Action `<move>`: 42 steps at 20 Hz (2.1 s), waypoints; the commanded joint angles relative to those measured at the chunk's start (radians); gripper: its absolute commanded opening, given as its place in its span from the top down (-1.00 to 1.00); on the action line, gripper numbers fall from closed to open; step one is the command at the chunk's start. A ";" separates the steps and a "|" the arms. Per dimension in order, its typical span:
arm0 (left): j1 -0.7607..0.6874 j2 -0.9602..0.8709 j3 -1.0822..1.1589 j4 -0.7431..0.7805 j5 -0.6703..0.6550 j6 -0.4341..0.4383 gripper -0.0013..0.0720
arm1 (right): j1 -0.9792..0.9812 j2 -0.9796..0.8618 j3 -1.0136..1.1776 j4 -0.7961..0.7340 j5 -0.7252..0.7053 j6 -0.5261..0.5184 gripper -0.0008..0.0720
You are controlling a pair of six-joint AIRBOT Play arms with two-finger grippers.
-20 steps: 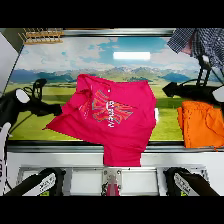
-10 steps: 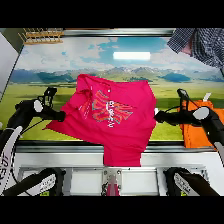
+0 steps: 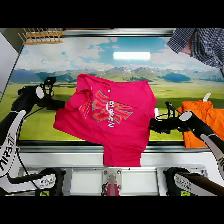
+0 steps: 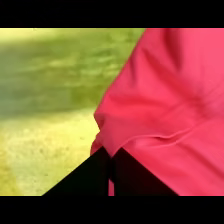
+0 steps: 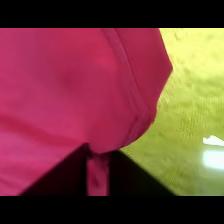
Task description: Fold the clothes and pants, and hang the long-sleeved shirts on hangers.
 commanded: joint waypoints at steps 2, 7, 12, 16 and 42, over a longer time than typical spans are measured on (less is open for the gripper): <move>0.012 -0.009 0.053 -0.016 0.020 -0.003 0.95 | -0.002 -0.010 0.128 -0.034 -0.042 -0.027 0.94; 0.154 -0.009 0.050 -0.277 0.012 0.054 0.95 | -0.060 -0.010 0.370 -0.302 0.053 0.089 0.94; 0.215 -0.009 -0.008 -0.372 -0.008 0.150 0.91 | -0.061 -0.010 0.431 -0.301 0.026 0.089 0.93; 0.230 -0.003 -0.034 -0.372 0.014 0.097 -0.73 | -0.062 -0.008 0.431 -0.301 0.030 0.089 0.18; 0.243 0.131 -0.399 -0.692 0.256 -0.172 0.95 | -0.079 0.148 0.377 -0.427 0.241 0.089 -0.41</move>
